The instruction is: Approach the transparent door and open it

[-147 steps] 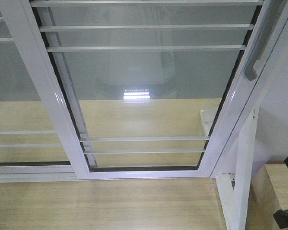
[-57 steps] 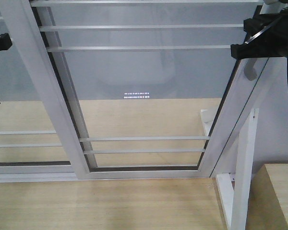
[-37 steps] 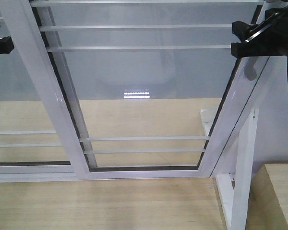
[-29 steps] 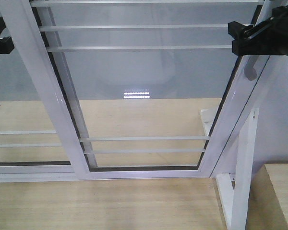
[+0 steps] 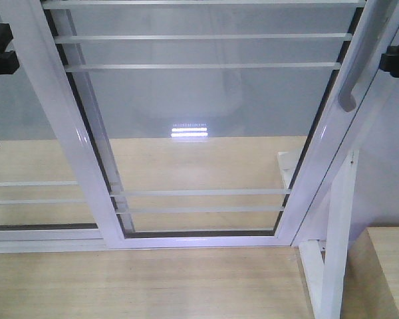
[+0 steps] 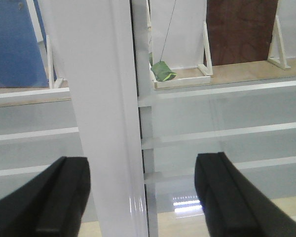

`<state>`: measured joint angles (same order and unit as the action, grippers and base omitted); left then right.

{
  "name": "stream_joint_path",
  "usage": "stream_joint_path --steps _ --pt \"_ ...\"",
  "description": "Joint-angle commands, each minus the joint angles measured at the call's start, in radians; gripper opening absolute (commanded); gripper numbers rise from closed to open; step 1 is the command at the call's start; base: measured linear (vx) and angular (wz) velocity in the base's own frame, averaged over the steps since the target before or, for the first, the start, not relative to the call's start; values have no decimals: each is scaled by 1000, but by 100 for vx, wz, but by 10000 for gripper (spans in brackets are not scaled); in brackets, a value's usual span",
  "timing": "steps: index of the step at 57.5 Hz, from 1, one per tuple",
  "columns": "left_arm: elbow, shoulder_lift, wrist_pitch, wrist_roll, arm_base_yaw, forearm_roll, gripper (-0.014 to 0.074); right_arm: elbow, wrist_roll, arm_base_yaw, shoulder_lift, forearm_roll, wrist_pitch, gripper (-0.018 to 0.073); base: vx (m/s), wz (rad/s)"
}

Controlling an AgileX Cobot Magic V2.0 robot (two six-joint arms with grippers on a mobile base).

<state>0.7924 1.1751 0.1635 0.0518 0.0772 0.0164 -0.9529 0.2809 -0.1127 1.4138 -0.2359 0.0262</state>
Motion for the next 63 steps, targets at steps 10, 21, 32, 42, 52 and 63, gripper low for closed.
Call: stream_joint_path --steps 10,21,32,42,52,63 --pt "37 -23 87 -9 2 2 570 -152 0 -2 155 9 -142 522 0 0" --pt "34 -23 87 -9 2 2 570 -261 0 15 262 10 -110 522 0 0" --pt "33 -23 86 -9 2 2 570 -339 14 38 336 11 -118 522 0 0" --pt "33 -23 86 -9 2 2 570 -389 6 36 380 9 -115 498 0 0" --pt "33 -23 84 -9 2 2 570 -390 6 36 381 9 -118 315 0 0" --pt "33 -23 83 -9 2 2 570 -390 6 46 379 8 -98 75 0 0"
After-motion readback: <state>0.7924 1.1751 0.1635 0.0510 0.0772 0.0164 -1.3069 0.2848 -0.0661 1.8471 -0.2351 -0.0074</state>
